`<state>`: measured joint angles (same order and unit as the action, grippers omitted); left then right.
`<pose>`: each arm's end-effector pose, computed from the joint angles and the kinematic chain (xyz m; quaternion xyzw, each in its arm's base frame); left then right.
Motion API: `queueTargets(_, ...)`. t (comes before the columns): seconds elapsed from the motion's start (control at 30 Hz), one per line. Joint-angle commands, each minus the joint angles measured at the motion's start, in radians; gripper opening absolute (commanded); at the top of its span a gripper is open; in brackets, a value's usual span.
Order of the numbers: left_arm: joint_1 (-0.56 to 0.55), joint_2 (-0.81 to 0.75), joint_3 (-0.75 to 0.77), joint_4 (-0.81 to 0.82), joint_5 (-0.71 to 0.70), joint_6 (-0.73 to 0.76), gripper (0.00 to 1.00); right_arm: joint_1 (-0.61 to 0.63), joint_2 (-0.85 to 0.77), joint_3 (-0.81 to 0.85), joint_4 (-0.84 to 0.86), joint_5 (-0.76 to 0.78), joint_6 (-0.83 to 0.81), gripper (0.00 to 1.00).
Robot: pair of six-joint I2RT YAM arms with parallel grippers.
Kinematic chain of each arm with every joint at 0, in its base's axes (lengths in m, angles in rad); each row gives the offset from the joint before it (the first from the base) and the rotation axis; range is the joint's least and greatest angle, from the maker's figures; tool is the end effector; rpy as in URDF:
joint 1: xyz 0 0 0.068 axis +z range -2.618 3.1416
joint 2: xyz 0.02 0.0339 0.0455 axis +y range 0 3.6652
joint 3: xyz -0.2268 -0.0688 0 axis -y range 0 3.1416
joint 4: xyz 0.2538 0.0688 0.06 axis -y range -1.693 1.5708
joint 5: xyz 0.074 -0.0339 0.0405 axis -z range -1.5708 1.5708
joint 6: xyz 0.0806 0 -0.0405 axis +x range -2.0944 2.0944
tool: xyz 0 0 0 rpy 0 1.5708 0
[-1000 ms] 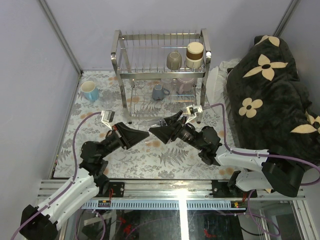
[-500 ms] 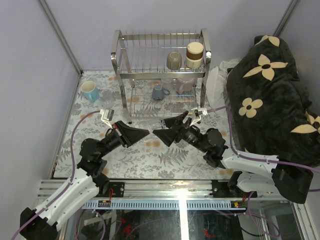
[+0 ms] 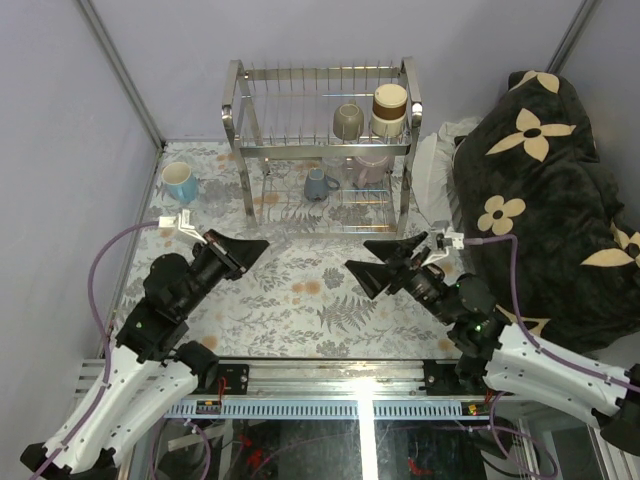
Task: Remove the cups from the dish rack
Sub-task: Place the cup at the center of the board.
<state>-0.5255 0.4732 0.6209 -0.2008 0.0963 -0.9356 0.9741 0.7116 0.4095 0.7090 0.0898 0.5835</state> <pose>0.1815 -0.1142 0.3054 -0.1152 0.7163 -0.4846 0.4886 0.1465 0.2028 0.3044 -0.0698 0.5459 0.5687 0.6113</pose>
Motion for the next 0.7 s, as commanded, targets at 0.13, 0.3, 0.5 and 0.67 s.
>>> queueTargets(0.13, 0.005, 0.087, 0.187, -0.471, -0.517, 0.127, 0.00, 0.002, -0.201, -0.002, -0.318, 0.086, -0.102, 1.00)
queueTargets(0.3, 0.008, 0.211, 0.275, -0.530, -0.715, 0.165, 0.00, 0.002, -0.257, 0.004, -0.416, 0.099, -0.123, 1.00)
queueTargets(0.5, 0.164, 0.374, 0.314, -0.454, -0.711, 0.230, 0.00, 0.002, -0.322, -0.017, -0.459, 0.113, -0.141, 1.00)
queueTargets(0.67, 0.465, 0.508, 0.306, -0.349, -0.523, 0.299, 0.00, 0.002, -0.376, -0.048, -0.481, 0.146, -0.144, 0.99)
